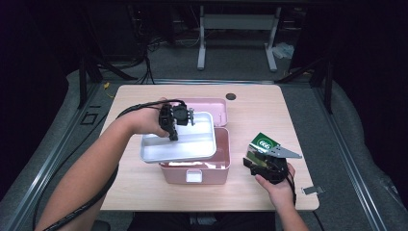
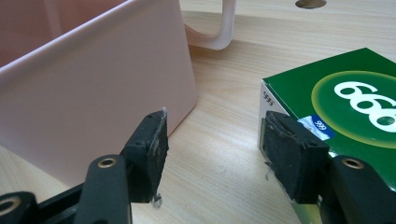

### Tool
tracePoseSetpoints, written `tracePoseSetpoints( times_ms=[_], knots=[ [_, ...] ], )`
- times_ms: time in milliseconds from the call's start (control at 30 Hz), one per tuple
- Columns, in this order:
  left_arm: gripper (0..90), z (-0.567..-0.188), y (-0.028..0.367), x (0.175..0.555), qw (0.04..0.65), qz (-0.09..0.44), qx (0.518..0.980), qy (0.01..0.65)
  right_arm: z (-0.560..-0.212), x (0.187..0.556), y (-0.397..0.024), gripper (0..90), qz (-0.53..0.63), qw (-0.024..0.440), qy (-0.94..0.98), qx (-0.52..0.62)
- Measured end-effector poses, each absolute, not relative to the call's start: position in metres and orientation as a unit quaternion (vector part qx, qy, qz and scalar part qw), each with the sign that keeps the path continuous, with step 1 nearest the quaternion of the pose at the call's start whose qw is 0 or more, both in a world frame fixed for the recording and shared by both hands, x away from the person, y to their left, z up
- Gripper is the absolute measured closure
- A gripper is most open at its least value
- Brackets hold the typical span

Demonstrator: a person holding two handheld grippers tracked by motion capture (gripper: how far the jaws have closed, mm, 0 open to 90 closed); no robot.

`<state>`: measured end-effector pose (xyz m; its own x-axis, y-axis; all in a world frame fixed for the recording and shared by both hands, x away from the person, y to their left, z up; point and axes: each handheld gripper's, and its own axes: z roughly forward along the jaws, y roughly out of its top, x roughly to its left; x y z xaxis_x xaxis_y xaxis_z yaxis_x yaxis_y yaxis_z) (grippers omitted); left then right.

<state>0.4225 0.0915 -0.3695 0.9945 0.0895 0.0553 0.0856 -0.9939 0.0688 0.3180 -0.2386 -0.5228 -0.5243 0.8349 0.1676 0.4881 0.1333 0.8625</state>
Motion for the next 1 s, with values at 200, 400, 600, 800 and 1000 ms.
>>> tracePoseSetpoints(
  times_ms=[200, 400, 600, 800, 1000],
  knots=[
    [89.2, -0.373, 0.138, 0.428, 0.029, 0.029, 0.996, 0.083, -0.523, 0.318, -0.24, 40.1, 0.478, 0.182, 0.729, 0.455],
    [89.2, -0.377, 0.193, 0.428, 0.032, 0.028, 0.99, 0.138, -0.523, 0.318, -0.239, 40.1, 0.477, 0.179, 0.729, 0.457],
    [89.1, -0.386, 0.242, 0.423, 0.033, 0.024, 0.982, 0.185, -0.524, 0.319, -0.238, 40.1, 0.475, 0.18, 0.73, 0.457],
    [89.1, -0.404, 0.267, 0.419, 0.033, 0.016, 0.977, 0.209, -0.524, 0.318, -0.237, 40.1, 0.475, 0.182, 0.729, 0.458],
    [89.1, -0.43, 0.277, 0.417, 0.035, 0.0, 0.974, 0.222, -0.524, 0.318, -0.237, 40.1, 0.476, 0.18, 0.729, 0.458]
  ],
)
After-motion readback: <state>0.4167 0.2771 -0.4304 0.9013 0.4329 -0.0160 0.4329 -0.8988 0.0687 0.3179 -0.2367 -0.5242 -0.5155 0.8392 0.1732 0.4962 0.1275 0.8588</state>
